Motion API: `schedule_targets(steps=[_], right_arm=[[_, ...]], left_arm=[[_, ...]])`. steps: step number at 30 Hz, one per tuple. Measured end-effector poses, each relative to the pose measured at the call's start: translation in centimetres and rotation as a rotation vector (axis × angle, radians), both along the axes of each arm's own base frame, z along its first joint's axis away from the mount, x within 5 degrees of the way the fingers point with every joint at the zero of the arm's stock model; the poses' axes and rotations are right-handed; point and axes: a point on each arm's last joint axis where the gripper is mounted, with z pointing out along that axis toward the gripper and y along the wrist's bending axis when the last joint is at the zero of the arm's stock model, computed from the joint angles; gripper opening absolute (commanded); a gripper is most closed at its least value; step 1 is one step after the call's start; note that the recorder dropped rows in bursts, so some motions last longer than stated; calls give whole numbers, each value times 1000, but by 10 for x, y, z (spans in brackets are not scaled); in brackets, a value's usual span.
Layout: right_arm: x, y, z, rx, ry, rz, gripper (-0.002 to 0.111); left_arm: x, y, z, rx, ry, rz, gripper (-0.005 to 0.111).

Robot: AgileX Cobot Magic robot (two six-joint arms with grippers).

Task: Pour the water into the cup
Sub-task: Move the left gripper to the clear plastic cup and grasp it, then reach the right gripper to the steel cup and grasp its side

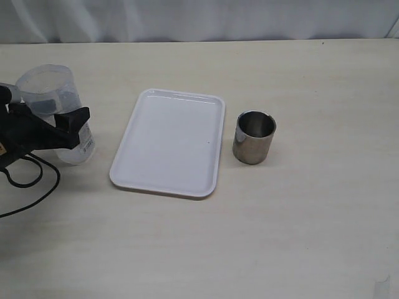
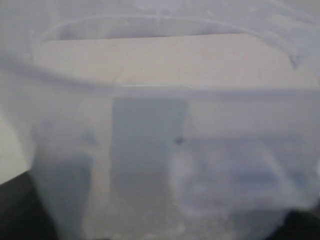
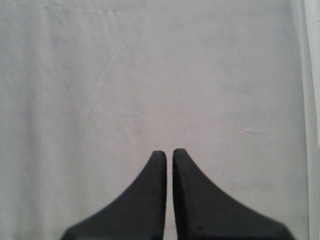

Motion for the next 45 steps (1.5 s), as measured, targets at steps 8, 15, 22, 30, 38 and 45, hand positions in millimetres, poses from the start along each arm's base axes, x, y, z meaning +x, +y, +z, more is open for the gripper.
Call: schedule_targets(steps=[8, 15, 22, 30, 38, 45], right_arm=[[0, 0, 0, 0, -4, 0, 46], [4, 1, 4, 0, -25, 7, 89], [32, 7, -1, -49, 85, 63, 89], [89, 25, -16, -218, 403, 227, 89], [139, 44, -56, -304, 614, 456, 89], [174, 50, -88, -337, 713, 552, 89]], left_arm=[[-1, -2, 0, 3, -3, -33, 0], [0, -3, 1, 46, -28, -59, 0], [3, -3, 1, 55, -32, -60, 0], [3, -3, 1, 54, -32, -60, 0], [3, -3, 1, 54, -32, -60, 0], [3, -3, 1, 57, -33, -62, 0]])
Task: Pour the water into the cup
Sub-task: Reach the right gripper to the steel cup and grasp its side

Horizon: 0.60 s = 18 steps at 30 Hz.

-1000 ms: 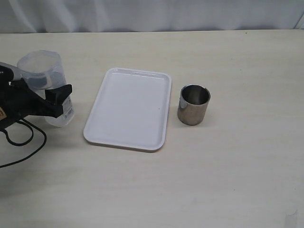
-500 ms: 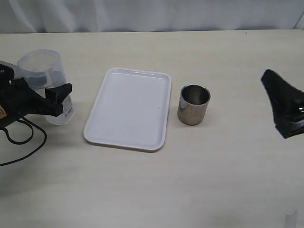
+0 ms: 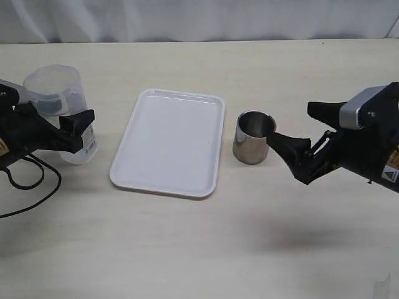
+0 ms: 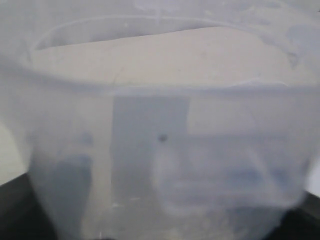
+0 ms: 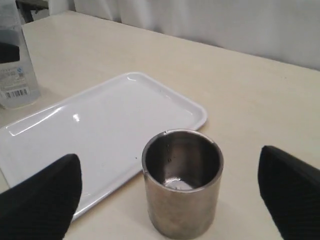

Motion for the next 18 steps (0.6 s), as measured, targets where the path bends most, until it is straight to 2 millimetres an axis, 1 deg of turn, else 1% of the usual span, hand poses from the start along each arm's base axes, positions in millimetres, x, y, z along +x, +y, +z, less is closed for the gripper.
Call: schedule_targets(steps=[8, 14, 18], right_arm=[[25, 7, -30, 5, 39, 91, 89], [37, 9, -56, -15, 46, 132, 89], [46, 9, -71, -29, 58, 143, 89]], left_arm=[[0, 0, 0, 0, 0, 0, 0], [0, 0, 0, 0, 0, -1, 0], [0, 0, 0, 0, 0, -1, 0]])
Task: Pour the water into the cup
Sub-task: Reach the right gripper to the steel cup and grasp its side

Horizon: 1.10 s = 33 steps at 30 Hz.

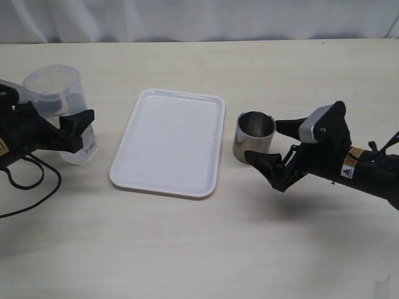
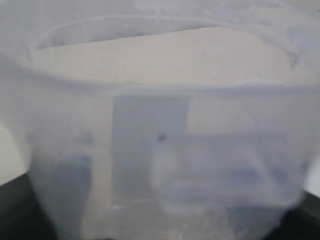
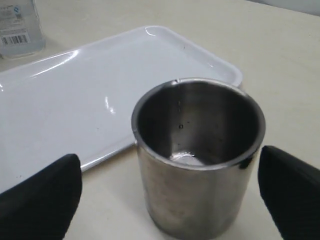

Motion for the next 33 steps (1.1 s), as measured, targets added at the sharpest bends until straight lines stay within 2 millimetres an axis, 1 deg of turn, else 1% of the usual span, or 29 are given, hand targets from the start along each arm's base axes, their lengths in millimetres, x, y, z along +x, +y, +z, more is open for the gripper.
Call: schedule_targets(steps=[6, 14, 20, 23, 27, 30, 33], right_arm=[[15, 1, -16, 20, 3, 6, 89], [38, 4, -34, 76, -36, 15, 89], [53, 5, -50, 76, -41, 35, 89], [58, 7, -54, 74, -48, 61, 89], [61, 7, -55, 73, -58, 66, 89], [61, 7, -55, 74, -56, 64, 83], [61, 8, -55, 74, -56, 66, 66]], left_arm=[[0, 0, 0, 0, 0, 0, 0], [0, 0, 0, 0, 0, 0, 0], [0, 0, 0, 0, 0, 0, 0], [0, 0, 0, 0, 0, 0, 0], [0, 0, 0, 0, 0, 0, 0], [0, 0, 0, 0, 0, 0, 0], [0, 0, 0, 0, 0, 0, 0]])
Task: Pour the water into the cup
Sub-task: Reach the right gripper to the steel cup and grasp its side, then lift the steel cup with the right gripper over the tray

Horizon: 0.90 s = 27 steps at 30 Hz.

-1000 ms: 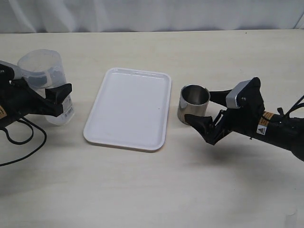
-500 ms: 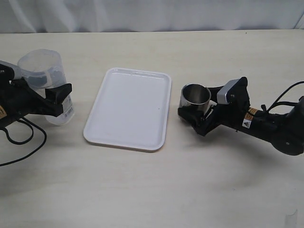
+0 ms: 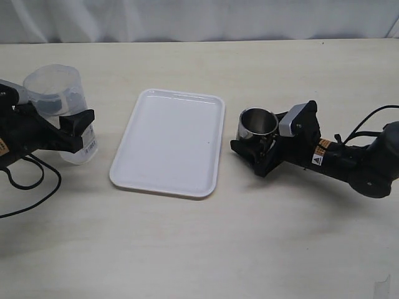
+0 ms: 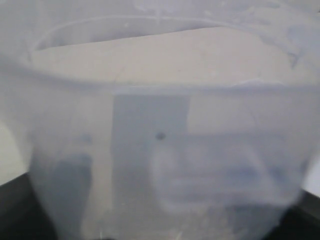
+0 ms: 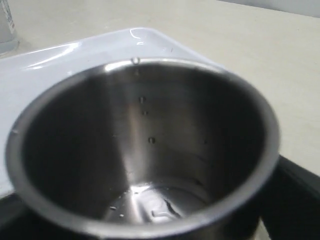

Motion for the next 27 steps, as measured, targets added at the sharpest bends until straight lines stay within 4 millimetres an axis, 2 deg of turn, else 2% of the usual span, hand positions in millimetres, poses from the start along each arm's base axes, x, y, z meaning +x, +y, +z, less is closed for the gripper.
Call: schedule_targets(steps=[8, 14, 20, 24, 27], right_arm=[[0, 2, 0, 2, -5, 8, 5], [1, 2, 6, -3, -15, 15, 4], [2, 6, 41, 51, -34, 64, 4], [3, 9, 61, 107, -20, 83, 4], [6, 21, 71, 127, -20, 144, 4]], left_arm=[[0, 0, 0, -1, -2, 0, 0], [0, 0, 0, -1, -2, 0, 0], [1, 0, 1, -5, -3, 1, 0], [10, 1, 2, -30, 20, 20, 0], [17, 0, 5, -31, 14, 7, 0]])
